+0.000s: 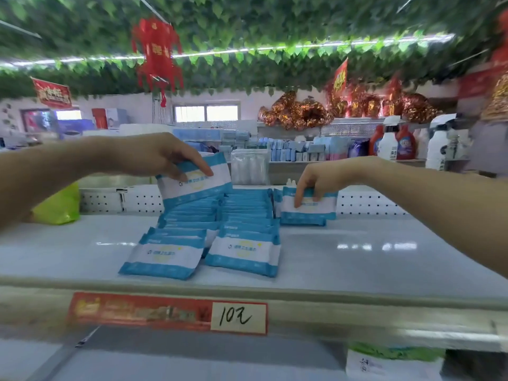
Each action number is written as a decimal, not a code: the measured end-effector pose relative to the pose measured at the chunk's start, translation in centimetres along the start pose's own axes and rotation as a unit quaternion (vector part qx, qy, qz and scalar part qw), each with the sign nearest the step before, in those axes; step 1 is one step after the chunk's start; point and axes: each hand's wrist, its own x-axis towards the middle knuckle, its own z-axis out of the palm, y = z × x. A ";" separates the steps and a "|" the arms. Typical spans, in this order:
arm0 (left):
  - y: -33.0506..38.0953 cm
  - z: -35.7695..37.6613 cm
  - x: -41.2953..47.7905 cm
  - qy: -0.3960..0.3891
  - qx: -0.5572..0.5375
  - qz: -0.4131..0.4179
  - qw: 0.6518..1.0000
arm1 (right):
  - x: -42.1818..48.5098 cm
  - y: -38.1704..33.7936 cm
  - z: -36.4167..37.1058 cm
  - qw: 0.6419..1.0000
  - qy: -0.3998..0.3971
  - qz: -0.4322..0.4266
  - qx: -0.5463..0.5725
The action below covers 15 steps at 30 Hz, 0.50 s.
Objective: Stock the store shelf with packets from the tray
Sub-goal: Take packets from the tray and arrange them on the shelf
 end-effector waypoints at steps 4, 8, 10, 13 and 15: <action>-0.1 0.2 0.3 -0.005 0.004 -0.004 1.000 | 1.8 0.4 1.4 1.000 -0.009 -0.009 -0.002; -0.5 0.8 0.6 -0.017 -0.002 -0.014 1.000 | 3.1 0.6 2.3 1.000 -0.021 -0.016 0.005; -0.7 0.9 0.9 -0.018 -0.003 -0.017 1.000 | 3.0 0.9 2.0 1.000 -0.010 -0.024 0.008; -0.6 1.0 2.1 -0.013 -0.010 -0.014 1.000 | 2.3 2.0 1.2 0.999 0.026 -0.021 0.029; 0.0 1.3 3.6 0.000 -0.022 -0.007 1.000 | 1.6 3.0 0.5 0.998 0.045 -0.012 0.049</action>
